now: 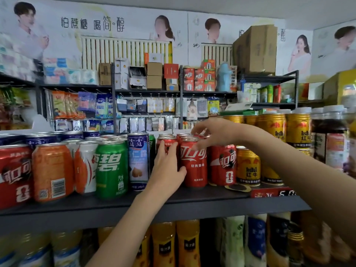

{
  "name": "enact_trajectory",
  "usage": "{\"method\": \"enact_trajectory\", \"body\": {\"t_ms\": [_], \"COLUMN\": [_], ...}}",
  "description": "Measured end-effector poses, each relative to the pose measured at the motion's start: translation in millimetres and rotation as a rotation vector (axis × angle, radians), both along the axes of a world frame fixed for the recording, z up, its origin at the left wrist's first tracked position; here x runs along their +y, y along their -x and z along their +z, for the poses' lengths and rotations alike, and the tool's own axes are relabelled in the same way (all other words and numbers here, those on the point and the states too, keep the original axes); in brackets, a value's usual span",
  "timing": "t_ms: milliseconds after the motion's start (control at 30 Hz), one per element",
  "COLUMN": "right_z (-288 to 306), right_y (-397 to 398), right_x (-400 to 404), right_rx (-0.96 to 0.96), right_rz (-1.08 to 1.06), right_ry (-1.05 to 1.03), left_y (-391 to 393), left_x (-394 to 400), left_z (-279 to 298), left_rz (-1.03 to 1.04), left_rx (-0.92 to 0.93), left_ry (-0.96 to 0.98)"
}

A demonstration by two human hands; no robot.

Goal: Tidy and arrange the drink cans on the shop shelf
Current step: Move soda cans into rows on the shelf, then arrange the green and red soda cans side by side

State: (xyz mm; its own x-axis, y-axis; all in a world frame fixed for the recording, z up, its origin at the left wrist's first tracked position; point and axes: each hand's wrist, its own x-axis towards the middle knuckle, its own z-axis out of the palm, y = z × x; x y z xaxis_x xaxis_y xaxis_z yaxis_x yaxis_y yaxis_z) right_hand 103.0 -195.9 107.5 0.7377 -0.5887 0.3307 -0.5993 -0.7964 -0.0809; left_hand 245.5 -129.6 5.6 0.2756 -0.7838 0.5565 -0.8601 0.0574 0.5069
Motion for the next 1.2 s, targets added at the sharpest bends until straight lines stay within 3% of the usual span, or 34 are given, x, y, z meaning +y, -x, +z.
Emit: {"method": "enact_trajectory", "body": {"t_ms": [67, 200, 500, 667, 800, 867, 1000, 1100, 1200], "right_z": [4, -5, -29, -31, -26, -24, -21, -25, -36], "right_y": [21, 43, 55, 55, 45, 33, -13, -55, -93], "right_x": [4, 8, -4, -8, 9, 25, 49, 56, 57], "right_rx": [-0.078, 0.044, -0.175, -0.133, -0.294, -0.398, -0.326, -0.326, -0.306], "right_rz": [-0.041, -0.172, -0.082, -0.114, -0.089, 0.043, 0.224, 0.278, 0.269], "right_ry": [0.071, 0.125, 0.209, 0.247, 0.377, 0.337, 0.172, -0.001, -0.047], "left_y": [3, 11, 29, 36, 35, 22, -29, -66, -92], "left_x": [5, 6, -5, -4, 23, 42, 75, 94, 107], "left_z": [0, 0, -7, -10, -14, -12, -4, -1, 1], "left_rz": [-0.071, -0.16, -0.059, -0.02, 0.013, 0.073, 0.234, 0.298, 0.221], "left_rx": [0.014, 0.125, 0.13, 0.096, -0.017, -0.077, -0.03, -0.075, -0.034], "left_ry": [0.004, -0.03, 0.028, 0.044, 0.299, 0.467, 0.606, 0.515, 0.341]}}
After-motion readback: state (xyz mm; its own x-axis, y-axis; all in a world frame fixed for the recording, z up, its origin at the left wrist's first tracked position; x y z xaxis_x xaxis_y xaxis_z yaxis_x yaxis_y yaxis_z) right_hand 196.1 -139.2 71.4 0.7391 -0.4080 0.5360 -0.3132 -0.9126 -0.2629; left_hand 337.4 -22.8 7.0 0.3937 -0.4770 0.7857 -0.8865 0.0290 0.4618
